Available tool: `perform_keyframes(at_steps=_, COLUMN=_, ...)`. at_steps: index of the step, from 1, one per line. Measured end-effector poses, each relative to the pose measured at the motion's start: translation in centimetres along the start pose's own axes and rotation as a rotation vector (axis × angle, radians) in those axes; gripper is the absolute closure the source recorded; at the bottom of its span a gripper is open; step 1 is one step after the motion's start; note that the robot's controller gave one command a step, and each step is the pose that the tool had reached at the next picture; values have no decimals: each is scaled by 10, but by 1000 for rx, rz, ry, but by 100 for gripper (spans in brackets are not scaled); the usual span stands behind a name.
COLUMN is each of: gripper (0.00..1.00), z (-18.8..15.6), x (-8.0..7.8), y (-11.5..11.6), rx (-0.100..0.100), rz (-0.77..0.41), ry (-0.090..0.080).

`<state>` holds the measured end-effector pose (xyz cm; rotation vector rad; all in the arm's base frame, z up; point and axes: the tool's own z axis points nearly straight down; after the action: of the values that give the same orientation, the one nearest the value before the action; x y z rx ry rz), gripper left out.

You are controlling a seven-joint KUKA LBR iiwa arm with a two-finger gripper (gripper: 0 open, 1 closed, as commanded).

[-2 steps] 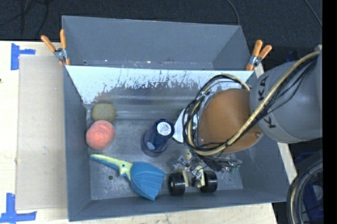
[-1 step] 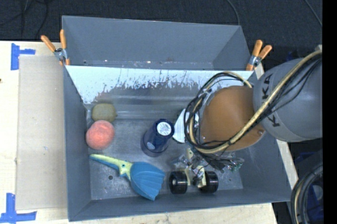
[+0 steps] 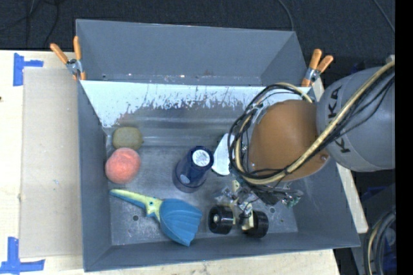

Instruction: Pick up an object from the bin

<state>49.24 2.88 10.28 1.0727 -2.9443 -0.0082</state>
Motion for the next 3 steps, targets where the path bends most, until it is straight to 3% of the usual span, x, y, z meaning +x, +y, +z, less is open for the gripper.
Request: perform_keyframes(at_steps=3, gripper=100, z=-49, x=1, y=2, rx=-5, rz=1, ry=5)
